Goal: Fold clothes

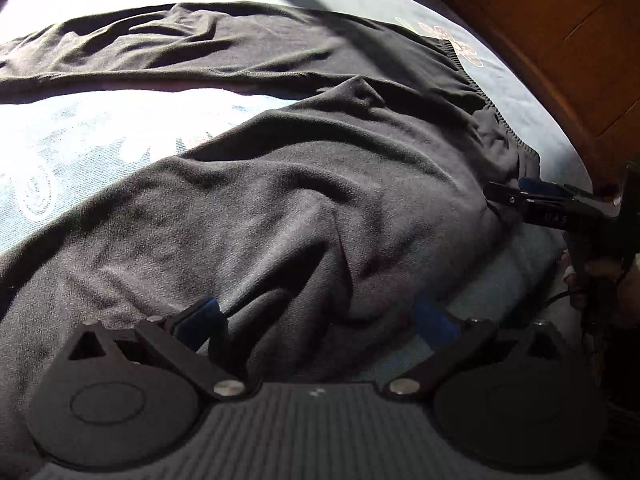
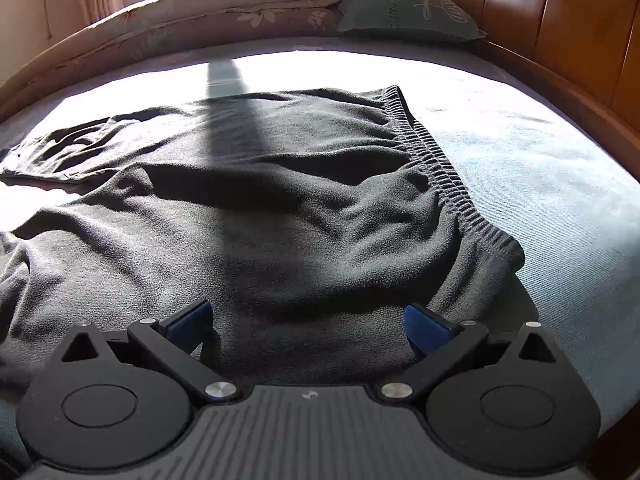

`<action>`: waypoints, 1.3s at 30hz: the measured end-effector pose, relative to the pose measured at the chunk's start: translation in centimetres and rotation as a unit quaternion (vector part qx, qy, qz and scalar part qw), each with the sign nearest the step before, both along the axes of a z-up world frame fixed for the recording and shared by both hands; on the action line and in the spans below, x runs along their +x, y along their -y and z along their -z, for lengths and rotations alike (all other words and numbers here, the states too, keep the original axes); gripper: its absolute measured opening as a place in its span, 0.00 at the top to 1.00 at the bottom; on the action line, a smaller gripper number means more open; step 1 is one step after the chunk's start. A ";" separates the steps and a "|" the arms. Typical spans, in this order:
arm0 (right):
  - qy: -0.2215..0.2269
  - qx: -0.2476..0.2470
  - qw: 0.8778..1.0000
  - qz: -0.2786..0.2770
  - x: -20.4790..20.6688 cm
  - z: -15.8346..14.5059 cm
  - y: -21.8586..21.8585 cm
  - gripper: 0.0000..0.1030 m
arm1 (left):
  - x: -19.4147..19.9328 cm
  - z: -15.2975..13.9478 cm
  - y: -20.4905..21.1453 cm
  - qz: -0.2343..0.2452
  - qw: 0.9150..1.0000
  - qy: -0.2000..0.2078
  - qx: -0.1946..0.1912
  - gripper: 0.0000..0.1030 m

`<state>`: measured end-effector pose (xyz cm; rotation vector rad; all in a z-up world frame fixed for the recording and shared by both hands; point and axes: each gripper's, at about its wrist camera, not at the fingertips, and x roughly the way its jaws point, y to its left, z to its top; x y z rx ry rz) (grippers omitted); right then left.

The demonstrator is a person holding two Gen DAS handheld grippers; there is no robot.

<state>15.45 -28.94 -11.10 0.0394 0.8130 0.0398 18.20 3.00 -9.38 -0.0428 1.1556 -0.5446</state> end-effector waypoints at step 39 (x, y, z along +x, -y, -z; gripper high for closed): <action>-0.002 -0.042 0.985 -0.166 -1.4 0.9 -12.7 0.00 | 0.6 -0.5 -17.9 -0.224 0.968 0.075 -0.089 0.01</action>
